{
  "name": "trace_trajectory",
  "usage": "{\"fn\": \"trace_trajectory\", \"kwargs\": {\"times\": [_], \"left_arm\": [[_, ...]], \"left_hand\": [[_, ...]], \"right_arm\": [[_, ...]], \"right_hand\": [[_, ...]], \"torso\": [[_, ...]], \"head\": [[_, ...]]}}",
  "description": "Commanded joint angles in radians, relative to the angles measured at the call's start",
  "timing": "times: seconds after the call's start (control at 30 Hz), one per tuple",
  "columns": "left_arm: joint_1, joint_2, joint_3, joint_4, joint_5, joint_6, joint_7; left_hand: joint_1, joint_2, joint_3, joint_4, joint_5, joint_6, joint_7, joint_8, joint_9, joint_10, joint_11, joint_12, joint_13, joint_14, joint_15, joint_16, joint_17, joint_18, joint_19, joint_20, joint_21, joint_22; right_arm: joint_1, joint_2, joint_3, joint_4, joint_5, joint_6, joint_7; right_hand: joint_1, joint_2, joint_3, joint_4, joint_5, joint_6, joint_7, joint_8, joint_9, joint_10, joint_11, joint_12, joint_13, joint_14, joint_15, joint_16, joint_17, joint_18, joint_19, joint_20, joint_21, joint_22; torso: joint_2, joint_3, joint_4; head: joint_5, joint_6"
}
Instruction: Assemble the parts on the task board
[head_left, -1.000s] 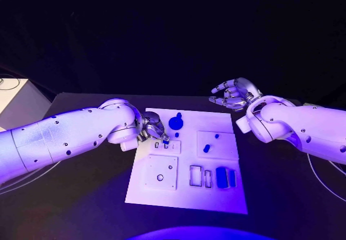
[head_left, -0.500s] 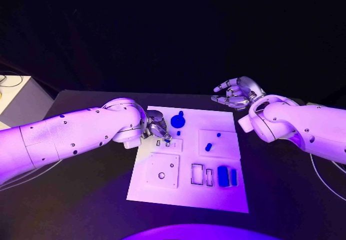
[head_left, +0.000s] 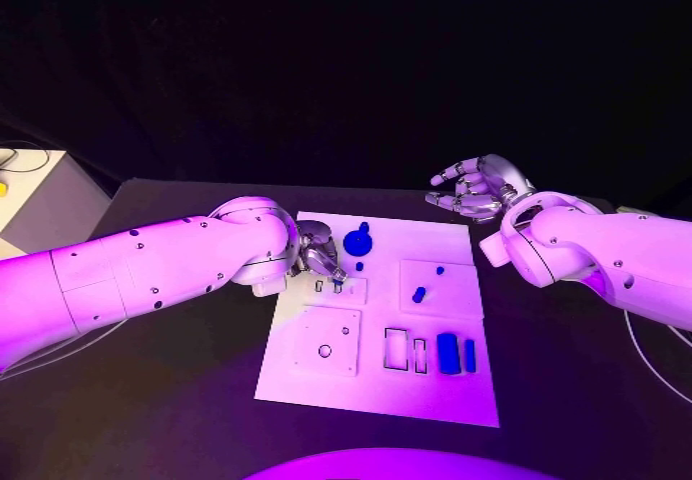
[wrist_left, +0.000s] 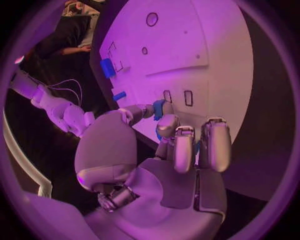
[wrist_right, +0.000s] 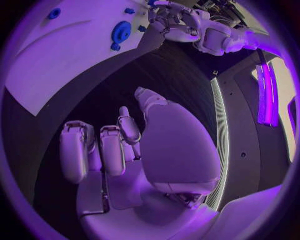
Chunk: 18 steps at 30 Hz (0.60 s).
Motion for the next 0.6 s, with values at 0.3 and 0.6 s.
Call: {"fn": "trace_trajectory", "kwargs": {"times": [0.3,0.6], "left_arm": [[0.000,0.008,-0.004,-0.001,-0.032,0.061,-0.002],[0.000,0.011,-0.007,-0.007,-0.049,0.084,-0.004]], "left_hand": [[0.003,0.012,0.208,-0.214,0.004,0.029,-0.023,0.002,0.001,0.006,-0.003,-0.004,0.000,0.102,-0.007,0.003,0.263,-0.014,0.006,0.000,0.007,0.030],[0.004,0.013,0.208,-0.214,0.004,0.029,-0.023,0.002,0.001,0.005,-0.004,-0.006,-0.003,0.102,-0.007,0.003,0.263,-0.014,0.006,0.000,0.008,0.031]], "right_arm": [[-0.001,0.001,0.000,0.001,-0.007,0.007,0.007],[-0.001,0.001,0.000,0.001,-0.007,0.010,0.006]], "right_hand": [[0.004,-0.008,-0.001,-0.007,0.002,-0.010,0.000,0.005,0.001,-0.004,0.000,0.003,0.000,0.052,0.004,0.002,0.087,0.001,0.033,0.006,-0.003,0.166],[0.004,-0.008,-0.001,-0.007,0.002,-0.010,0.000,0.005,0.001,-0.004,0.000,0.003,0.000,0.052,0.004,0.002,0.087,0.001,0.033,0.006,-0.003,0.166]], "torso": [[0.000,-0.0007,0.0006],[0.000,-0.0009,0.0003]], "head": [[0.002,-0.006],[0.002,-0.010]]}}
